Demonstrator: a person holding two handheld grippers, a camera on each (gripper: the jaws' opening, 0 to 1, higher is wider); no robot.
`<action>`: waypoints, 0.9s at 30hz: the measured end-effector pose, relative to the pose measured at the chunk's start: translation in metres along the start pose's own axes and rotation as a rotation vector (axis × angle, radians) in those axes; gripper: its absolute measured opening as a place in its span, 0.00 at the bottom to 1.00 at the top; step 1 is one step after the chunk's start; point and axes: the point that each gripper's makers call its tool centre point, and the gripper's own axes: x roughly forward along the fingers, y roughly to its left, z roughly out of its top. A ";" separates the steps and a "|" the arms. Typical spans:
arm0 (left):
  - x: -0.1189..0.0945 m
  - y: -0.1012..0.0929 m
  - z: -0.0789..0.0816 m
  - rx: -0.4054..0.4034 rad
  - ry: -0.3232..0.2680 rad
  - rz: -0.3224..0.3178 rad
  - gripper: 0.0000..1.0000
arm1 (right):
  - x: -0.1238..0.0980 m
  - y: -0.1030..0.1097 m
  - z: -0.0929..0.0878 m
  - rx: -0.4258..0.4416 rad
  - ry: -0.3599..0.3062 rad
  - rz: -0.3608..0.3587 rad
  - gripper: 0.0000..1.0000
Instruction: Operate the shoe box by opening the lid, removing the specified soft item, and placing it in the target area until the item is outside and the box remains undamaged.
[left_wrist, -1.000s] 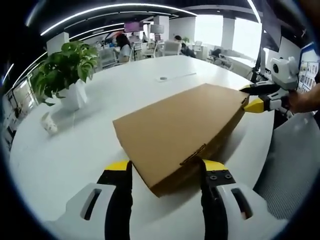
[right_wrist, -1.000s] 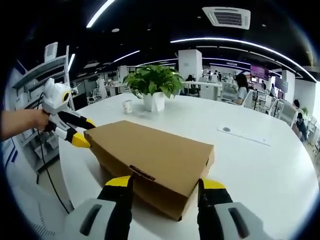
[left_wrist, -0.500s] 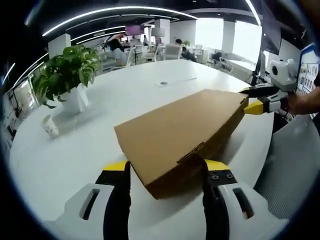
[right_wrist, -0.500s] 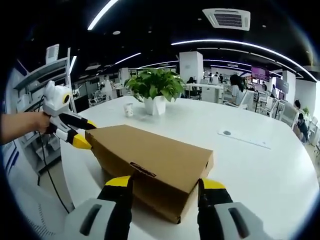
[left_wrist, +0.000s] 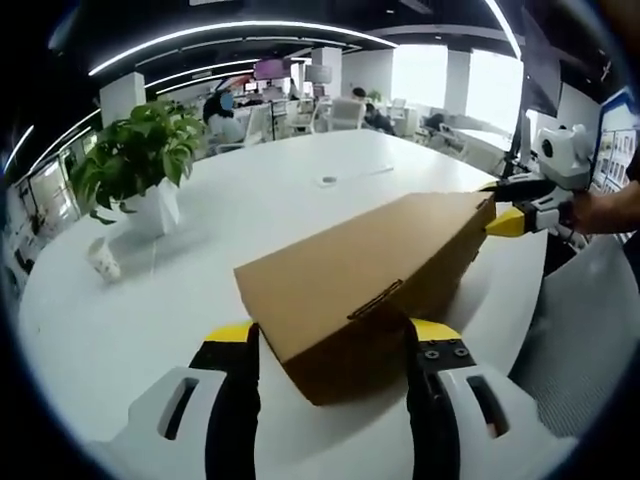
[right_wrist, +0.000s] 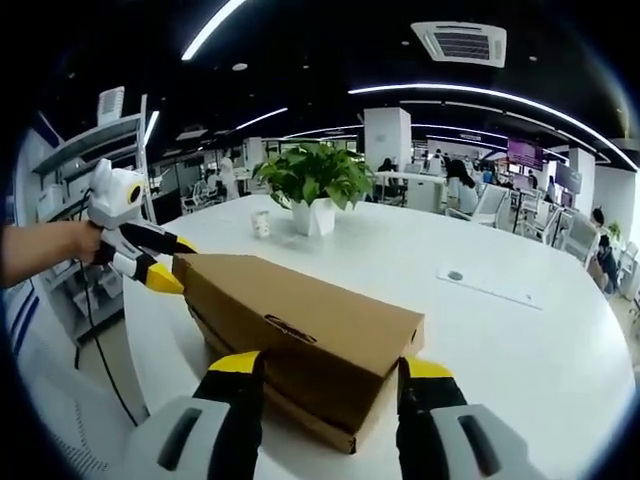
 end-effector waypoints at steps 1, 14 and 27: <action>0.000 0.000 0.001 0.002 -0.002 0.001 0.58 | 0.000 0.000 0.001 -0.001 -0.001 0.001 0.50; -0.003 0.001 0.010 -0.013 -0.022 -0.004 0.59 | -0.002 -0.002 0.012 0.017 -0.011 0.015 0.51; 0.010 -0.019 0.036 0.137 -0.063 -0.039 0.43 | 0.005 -0.005 0.011 -0.080 0.013 0.000 0.47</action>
